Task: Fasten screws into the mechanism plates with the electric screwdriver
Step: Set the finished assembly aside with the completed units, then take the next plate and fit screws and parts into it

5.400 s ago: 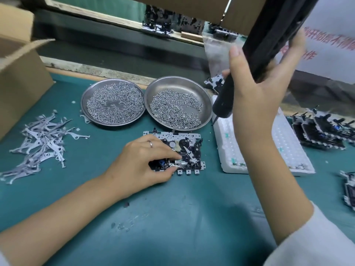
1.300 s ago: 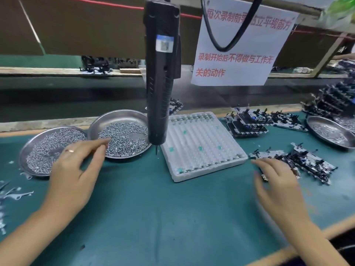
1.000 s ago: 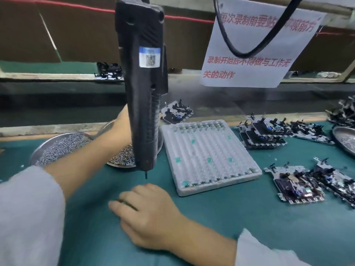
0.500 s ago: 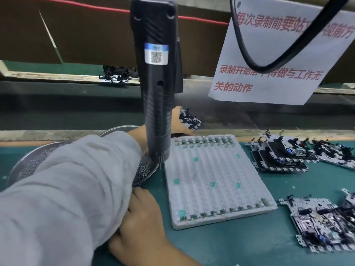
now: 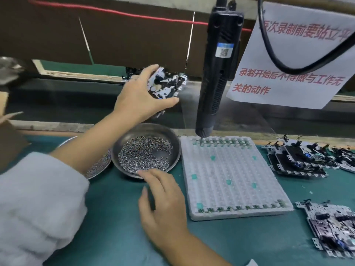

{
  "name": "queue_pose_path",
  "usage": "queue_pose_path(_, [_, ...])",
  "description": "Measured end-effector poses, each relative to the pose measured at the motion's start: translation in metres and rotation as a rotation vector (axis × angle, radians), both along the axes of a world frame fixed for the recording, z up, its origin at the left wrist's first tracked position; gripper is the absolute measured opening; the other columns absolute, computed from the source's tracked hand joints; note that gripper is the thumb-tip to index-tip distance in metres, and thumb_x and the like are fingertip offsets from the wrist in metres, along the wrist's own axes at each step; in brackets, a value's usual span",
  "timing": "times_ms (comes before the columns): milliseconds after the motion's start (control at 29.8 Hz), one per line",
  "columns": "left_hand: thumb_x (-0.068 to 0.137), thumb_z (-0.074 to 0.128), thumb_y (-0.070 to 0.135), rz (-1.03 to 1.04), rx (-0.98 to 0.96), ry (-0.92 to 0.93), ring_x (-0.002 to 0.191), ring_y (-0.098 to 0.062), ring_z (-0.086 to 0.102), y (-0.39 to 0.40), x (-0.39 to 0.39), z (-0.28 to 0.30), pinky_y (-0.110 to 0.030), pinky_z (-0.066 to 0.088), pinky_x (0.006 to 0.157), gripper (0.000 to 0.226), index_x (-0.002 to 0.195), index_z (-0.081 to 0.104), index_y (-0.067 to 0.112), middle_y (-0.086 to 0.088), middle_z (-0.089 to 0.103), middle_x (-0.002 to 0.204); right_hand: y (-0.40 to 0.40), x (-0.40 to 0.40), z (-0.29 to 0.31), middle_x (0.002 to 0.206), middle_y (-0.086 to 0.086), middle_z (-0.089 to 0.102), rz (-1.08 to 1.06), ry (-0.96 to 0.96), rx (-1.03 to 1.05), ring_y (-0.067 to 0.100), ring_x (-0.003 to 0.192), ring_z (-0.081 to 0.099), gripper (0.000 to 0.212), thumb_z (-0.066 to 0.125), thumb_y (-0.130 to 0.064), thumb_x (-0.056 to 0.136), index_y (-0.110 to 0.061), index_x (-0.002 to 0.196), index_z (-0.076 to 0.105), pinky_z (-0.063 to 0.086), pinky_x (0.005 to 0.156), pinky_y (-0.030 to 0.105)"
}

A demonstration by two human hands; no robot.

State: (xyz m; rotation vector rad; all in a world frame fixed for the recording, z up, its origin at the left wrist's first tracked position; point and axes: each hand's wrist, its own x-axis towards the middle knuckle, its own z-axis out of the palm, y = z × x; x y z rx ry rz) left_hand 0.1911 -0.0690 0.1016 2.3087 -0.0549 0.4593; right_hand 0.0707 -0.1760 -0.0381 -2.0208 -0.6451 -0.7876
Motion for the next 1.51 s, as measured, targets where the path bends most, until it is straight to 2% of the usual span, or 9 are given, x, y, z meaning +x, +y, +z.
queue_pose_path(134, [0.055, 0.075, 0.069, -0.223, -0.02, -0.076, 0.108, 0.011, 0.049, 0.049, -0.055, 0.007, -0.017, 0.038, 0.088, 0.092, 0.134, 0.031, 0.056, 0.02, 0.053, 0.118, -0.006, -0.002, 0.005, 0.115, -0.01, 0.052, 0.045, 0.219, 0.332, 0.01, 0.109, 0.052, 0.03, 0.046, -0.02, 0.092, -0.029, 0.121, 0.05, 0.043, 0.095, 0.027])
queue_pose_path(302, [0.048, 0.076, 0.069, -0.506, 0.317, 0.098, 0.122, 0.006, 0.044, 0.084, -0.128, -0.018, -0.02, 0.039, 0.099, 0.103, 0.137, 0.025, 0.053, 0.028, 0.046, 0.13, -0.006, -0.009, 0.011, 0.123, -0.002, 0.051, 0.081, 0.202, 0.523, 0.023, 0.118, 0.051, 0.03, 0.041, -0.027, 0.097, -0.031, 0.126, 0.046, 0.04, 0.101, 0.04])
queue_pose_path(403, [0.046, 0.07, 0.074, -0.494, 0.54, 0.114, 0.113, 0.013, 0.04, 0.082, -0.159, -0.051, -0.012, 0.034, 0.099, 0.109, 0.138, 0.016, 0.055, 0.034, 0.042, 0.124, -0.009, -0.02, 0.013, 0.128, -0.002, 0.051, 0.185, 0.035, 0.334, 0.023, 0.122, 0.049, 0.03, 0.039, -0.025, 0.1, -0.018, 0.129, 0.046, 0.039, 0.103, 0.038])
queue_pose_path(503, [0.05, 0.069, 0.07, -0.483, 0.653, -0.019, 0.11, -0.003, 0.049, 0.072, -0.174, -0.085, -0.011, 0.034, 0.095, 0.103, 0.137, 0.038, 0.025, 0.014, 0.053, 0.122, -0.012, -0.032, 0.008, 0.13, 0.003, 0.051, 0.317, -0.019, 0.028, 0.019, 0.123, 0.048, 0.034, 0.041, -0.026, 0.1, -0.011, 0.13, 0.044, 0.039, 0.103, 0.035])
queue_pose_path(705, [0.062, 0.067, 0.075, -0.333, 0.451, -0.09, 0.129, -0.012, 0.036, 0.091, -0.18, -0.109, -0.027, 0.03, 0.107, 0.085, 0.126, 0.05, 0.021, 0.002, 0.046, 0.133, -0.012, -0.037, 0.008, 0.122, 0.004, 0.058, 0.328, 0.01, -0.375, 0.02, 0.113, 0.053, 0.049, 0.054, -0.043, 0.09, -0.015, 0.129, 0.046, 0.041, 0.097, 0.039])
queue_pose_path(872, [0.08, 0.05, 0.064, 0.095, 0.493, -0.204, 0.103, -0.018, 0.053, 0.137, -0.195, -0.118, -0.035, 0.034, 0.093, 0.055, 0.104, 0.066, 0.018, 0.001, 0.062, 0.108, -0.016, -0.031, 0.006, 0.114, -0.001, 0.061, 0.288, -0.033, -0.628, 0.022, 0.107, 0.056, 0.052, 0.054, -0.053, 0.087, -0.015, 0.122, 0.062, 0.042, 0.095, 0.044])
queue_pose_path(1007, [0.09, 0.058, 0.045, 0.43, 0.455, -0.011, 0.107, -0.032, 0.053, 0.165, -0.183, -0.118, -0.044, 0.031, 0.091, 0.038, 0.113, 0.061, 0.015, -0.008, 0.063, 0.113, -0.014, -0.029, 0.002, 0.115, -0.001, 0.061, 0.237, -0.015, -0.664, 0.023, 0.107, 0.057, 0.05, 0.049, -0.052, 0.09, -0.014, 0.12, 0.062, 0.039, 0.097, 0.044])
queue_pose_path(1174, [0.091, 0.057, 0.024, 0.478, 0.401, 0.157, 0.118, -0.025, 0.049, 0.174, -0.143, -0.115, -0.036, 0.019, 0.09, 0.049, 0.136, 0.04, 0.016, 0.0, 0.063, 0.117, -0.011, -0.028, 0.005, 0.116, 0.001, 0.062, 0.228, 0.028, -0.654, 0.024, 0.108, 0.057, 0.051, 0.049, -0.05, 0.089, -0.012, 0.121, 0.062, 0.038, 0.098, 0.043])
queue_pose_path(1510, [0.081, 0.061, 0.009, 0.603, 0.648, -0.058, 0.083, -0.033, 0.06, 0.159, -0.159, -0.088, -0.041, 0.028, 0.079, 0.04, 0.121, 0.056, 0.017, -0.006, 0.07, 0.072, -0.01, -0.031, 0.004, 0.115, 0.001, 0.061, 0.197, 0.109, -0.594, 0.023, 0.11, 0.054, 0.053, 0.055, -0.051, 0.087, -0.012, 0.122, 0.062, 0.04, 0.098, 0.048])
